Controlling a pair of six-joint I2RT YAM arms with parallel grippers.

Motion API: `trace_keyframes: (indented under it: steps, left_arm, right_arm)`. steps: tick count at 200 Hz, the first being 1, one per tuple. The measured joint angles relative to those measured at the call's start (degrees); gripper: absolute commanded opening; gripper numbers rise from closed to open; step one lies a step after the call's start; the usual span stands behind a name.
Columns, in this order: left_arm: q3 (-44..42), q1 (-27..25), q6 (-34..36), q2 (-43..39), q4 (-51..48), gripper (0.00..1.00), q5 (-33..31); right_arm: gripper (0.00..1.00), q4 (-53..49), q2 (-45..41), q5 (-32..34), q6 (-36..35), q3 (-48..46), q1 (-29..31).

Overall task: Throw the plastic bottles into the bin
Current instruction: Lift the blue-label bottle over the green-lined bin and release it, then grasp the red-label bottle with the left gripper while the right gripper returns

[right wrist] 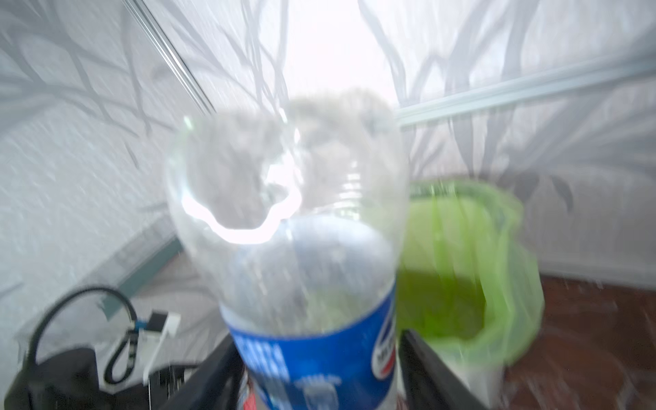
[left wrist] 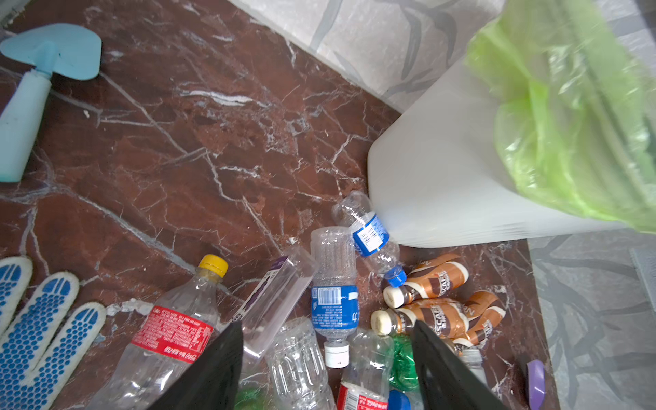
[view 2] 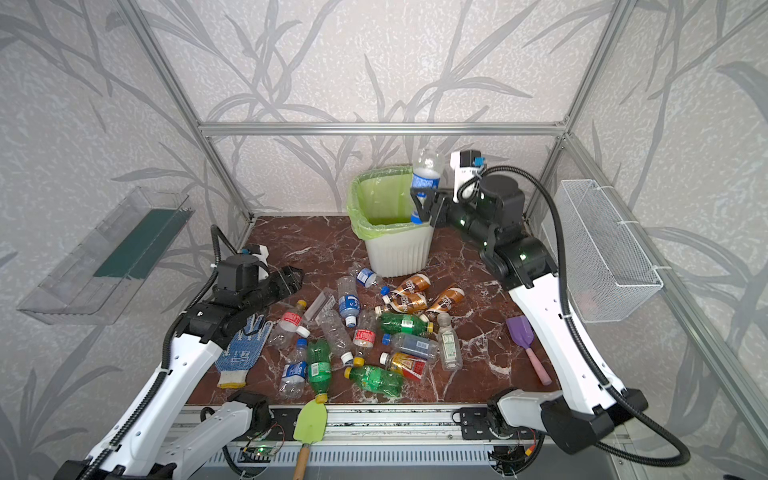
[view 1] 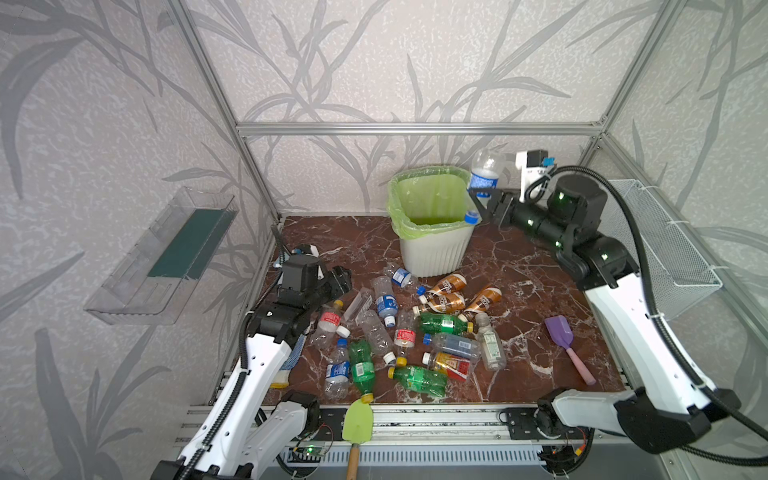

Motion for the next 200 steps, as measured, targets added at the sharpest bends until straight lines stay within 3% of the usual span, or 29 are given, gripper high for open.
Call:
trace_keyframes:
  steps: [24,58,113,162,200]
  left_arm:
    - [0.70,-0.20,-0.04,-1.33,-0.11,0.74,-0.22]
    - [0.52,-0.20,-0.07,-2.47,-0.31,0.74,-0.76]
    - [-1.27,-0.20,-0.96,-2.38,-0.48,0.74,-1.27]
    - [-2.95,-0.20,-0.98,0.72,-2.34,0.76,-3.82]
    - [-2.78,-0.22,-0.35,8.46,-7.13,0.83,-8.39]
  right_arm:
    - [0.99,-2.49,2.51,0.50,0.04,3.58,-0.13]
    - [0.98,-8.11,-2.29,2.34,-0.07,-1.64,-0.13]
    - [0.95,-13.09,-15.08,3.39,0.92,-21.18,-0.13]
    - [0.92,-16.09,-17.22,2.38,3.87,-42.60,-0.13]
    - [0.91,-15.78,-17.90,0.87,6.10,-50.99,-0.04]
